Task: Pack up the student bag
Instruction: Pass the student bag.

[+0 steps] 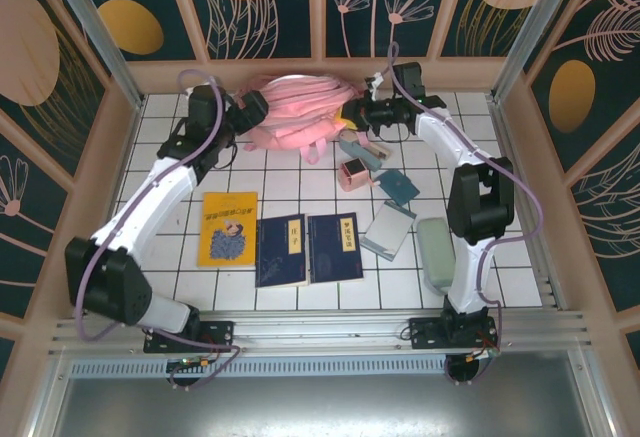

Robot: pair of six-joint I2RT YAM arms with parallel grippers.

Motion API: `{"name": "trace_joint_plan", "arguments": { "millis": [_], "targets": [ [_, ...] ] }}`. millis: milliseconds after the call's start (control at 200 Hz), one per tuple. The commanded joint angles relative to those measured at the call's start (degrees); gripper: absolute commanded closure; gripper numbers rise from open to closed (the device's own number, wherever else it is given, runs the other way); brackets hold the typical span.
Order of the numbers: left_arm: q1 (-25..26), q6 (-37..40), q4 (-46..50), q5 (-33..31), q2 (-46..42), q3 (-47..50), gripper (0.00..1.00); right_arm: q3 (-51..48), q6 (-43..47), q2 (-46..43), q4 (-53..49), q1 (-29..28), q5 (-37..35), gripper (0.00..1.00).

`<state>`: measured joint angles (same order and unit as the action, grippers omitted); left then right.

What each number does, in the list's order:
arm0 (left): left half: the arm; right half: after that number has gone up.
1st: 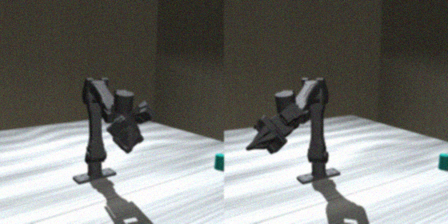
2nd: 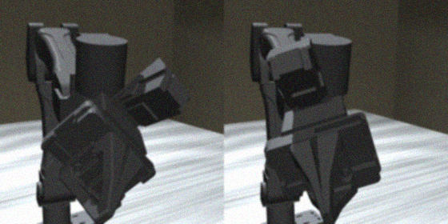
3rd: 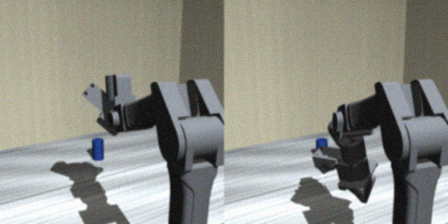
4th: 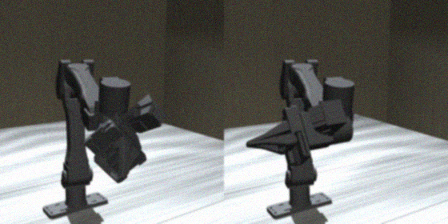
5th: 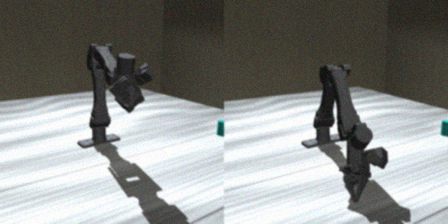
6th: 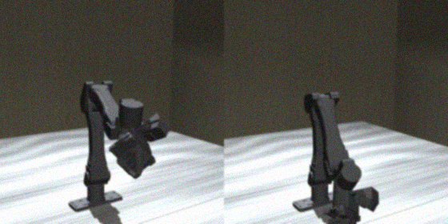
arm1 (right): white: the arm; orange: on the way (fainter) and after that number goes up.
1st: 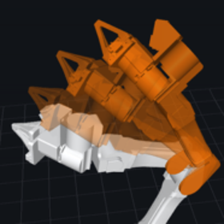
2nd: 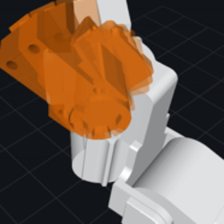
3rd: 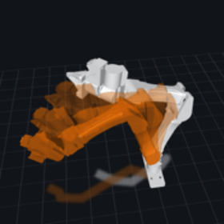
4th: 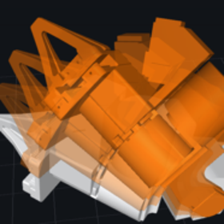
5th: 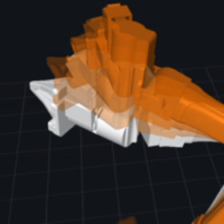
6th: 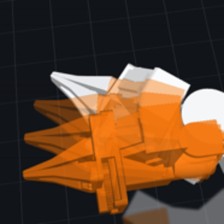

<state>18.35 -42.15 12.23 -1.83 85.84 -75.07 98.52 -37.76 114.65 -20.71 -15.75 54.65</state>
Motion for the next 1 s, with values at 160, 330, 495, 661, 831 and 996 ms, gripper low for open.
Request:
{"name": "trace_joint_plan", "arguments": {
  "millis": [160, 330, 495, 661, 831, 996],
  "targets": [
    [-0.9, -2.1, 3.4, 10.3, 7.0, -7.1, 0.01, -1.6, 4.6, -5.1, 0.7, 3.7, 0.9, 1.00],
    [-4.1, -9.3, 7.8, 10.9, 5.8, -5.4, 0.03, -1.7, 4.4, -4.8, 1.1, 4.4, 1.2, 1.00],
    [-7.5, -17.7, 7.9, 14.7, 3.1, -1.3, 0.14, -1.9, 3.6, -4.7, 1.9, 4.5, 1.2, 1.00],
    [-7.7, -27.8, -1.8, 26.5, 5.5, 3.2, 0.17, -1.9, 3.4, -4.7, 2.1, 4.4, 1.8, 1.00],
    [-7.7, -32.5, -8.3, 29.4, 8.1, 3.8, 0.18, -2.4, 3.1, -4.5, 2.8, 4.2, 2.5, 1.00],
    [-7.8, -35.3, -14.2, 29.7, 10.0, 3.5, 0.33, -2.0, 2.7, -3.4, 3.2, 3.3, 3.0, 1.00]
  ]
}}
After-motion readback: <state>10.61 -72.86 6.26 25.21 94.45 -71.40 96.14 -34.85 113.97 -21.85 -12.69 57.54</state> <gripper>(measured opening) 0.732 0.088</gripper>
